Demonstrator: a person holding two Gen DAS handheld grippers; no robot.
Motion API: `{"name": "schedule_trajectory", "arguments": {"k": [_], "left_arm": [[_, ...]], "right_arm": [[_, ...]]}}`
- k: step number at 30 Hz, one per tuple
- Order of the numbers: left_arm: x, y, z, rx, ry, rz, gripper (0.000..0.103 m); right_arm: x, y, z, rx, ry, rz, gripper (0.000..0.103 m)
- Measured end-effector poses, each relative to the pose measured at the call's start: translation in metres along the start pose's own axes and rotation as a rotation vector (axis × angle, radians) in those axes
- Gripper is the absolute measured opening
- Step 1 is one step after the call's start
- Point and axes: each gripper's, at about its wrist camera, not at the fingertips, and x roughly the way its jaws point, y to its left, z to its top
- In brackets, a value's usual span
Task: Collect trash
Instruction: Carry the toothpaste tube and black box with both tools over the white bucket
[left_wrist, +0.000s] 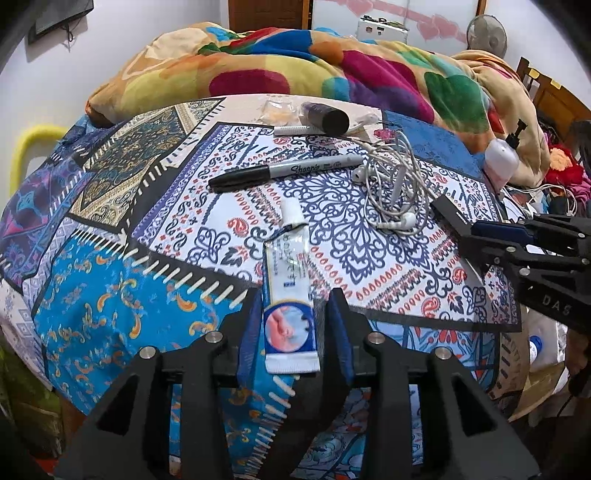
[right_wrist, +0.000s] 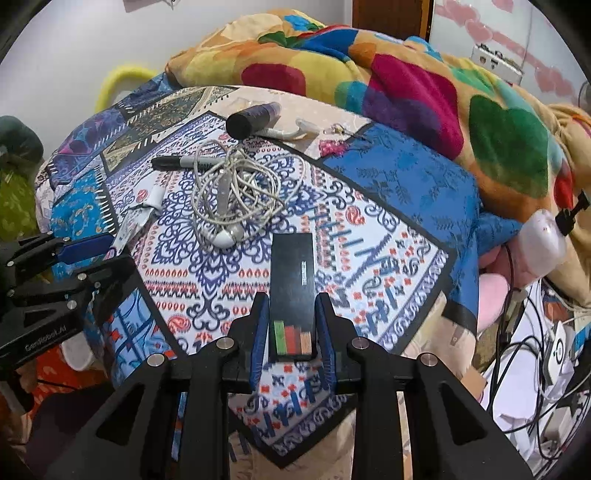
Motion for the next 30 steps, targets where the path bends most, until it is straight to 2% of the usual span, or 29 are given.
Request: {"name": "schedule_trajectory", "arguments": {"k": [5,6,7,10,12,15,20,30], "left_arm": [[0.004,0.001,0.005,-0.004,-0.031,0.001,0.037],[0.004,0.002,0.006,-0.010,-0.038,0.003,0.029],[0.005,0.002,0.006,-0.010,-0.047,0.015,0.026],[0.004,0.004,0.006,-0.010,-0.051,-0.023,0.026],[0.002,0.003,0.004,-0.013,-0.050,-0.038,0.026],[-0.007,-0.002,0.002,-0.008,-0.061,-0.039,0.026],[-0.032,-0.008,0.003,0.001,-0.097,-0.025,0.026],[-0.112,0.000,0.005,-0.029,-0.203,-0.017,0.026]], "right_arm": [[0.002,0.008,-0.002,-0.022,-0.050,-0.041,0.025],[0.002,0.008,-0.003,-0.023,-0.060,-0.053,0.024],[0.001,0.009,-0.005,-0.022,-0.066,-0.058,0.023],[-0.001,0.004,-0.006,0.006,-0.070,-0.032,0.023],[-0.004,0.001,-0.006,0.043,-0.060,0.023,0.023],[-0.009,0.004,-0.006,0.047,-0.071,0.020,0.023],[-0.027,0.011,-0.006,0.054,-0.097,0.019,0.023],[-0.093,0.043,0.009,0.018,-0.217,0.010,0.023]]}}
